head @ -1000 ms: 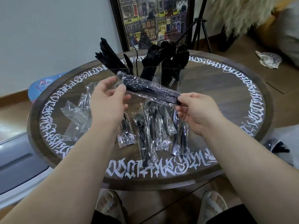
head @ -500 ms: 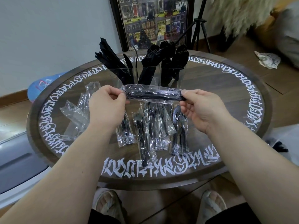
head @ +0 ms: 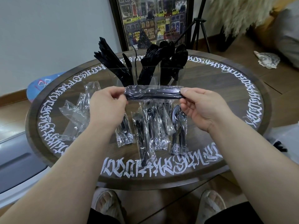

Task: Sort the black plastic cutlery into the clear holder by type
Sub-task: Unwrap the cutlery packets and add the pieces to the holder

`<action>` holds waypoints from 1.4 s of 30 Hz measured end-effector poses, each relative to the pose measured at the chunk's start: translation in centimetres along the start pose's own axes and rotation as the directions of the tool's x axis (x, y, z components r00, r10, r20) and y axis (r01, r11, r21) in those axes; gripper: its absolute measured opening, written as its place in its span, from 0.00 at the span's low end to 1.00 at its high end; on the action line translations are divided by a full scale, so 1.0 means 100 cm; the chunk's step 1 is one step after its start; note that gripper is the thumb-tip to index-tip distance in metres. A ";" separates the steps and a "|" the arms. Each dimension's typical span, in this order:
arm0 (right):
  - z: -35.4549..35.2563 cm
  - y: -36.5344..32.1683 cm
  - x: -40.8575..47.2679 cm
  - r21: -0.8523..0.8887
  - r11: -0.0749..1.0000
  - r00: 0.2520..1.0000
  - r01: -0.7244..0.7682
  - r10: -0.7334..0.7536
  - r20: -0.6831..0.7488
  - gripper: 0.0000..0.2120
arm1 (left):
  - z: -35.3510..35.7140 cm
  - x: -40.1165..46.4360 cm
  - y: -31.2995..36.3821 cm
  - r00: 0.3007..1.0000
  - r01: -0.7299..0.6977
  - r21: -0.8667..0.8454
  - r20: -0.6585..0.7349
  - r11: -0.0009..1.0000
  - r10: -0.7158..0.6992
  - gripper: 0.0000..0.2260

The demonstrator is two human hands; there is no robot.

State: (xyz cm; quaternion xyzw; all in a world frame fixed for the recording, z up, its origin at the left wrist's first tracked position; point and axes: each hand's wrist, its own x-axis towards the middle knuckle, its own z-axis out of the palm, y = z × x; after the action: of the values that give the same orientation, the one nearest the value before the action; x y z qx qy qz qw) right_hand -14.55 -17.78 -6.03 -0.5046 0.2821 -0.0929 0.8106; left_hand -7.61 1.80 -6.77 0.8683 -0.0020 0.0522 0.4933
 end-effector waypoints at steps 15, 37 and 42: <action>-0.011 -0.009 0.002 -0.045 0.995 0.995 0.087 -0.089 -0.044 0.02 | -0.015 0.003 0.003 0.978 0.123 -0.156 -0.149 0.980 -0.146 0.10; -0.010 -0.002 0.007 -0.014 1.000 0.996 -0.027 0.025 -0.083 0.04 | -0.014 0.010 0.009 0.922 0.302 -0.630 0.002 0.716 -0.388 0.08; -0.017 -0.002 0.011 0.012 1.000 0.985 0.029 -0.027 -0.171 0.04 | -0.033 0.027 -0.010 0.910 0.238 -0.492 -0.190 0.838 -0.370 0.07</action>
State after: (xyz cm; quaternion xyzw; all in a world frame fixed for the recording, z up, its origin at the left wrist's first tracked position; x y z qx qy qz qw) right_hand -14.52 -19.65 -6.77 -0.4929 0.3428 -0.1492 0.7856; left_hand -5.21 5.27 -5.66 0.7001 0.1939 0.0916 0.6811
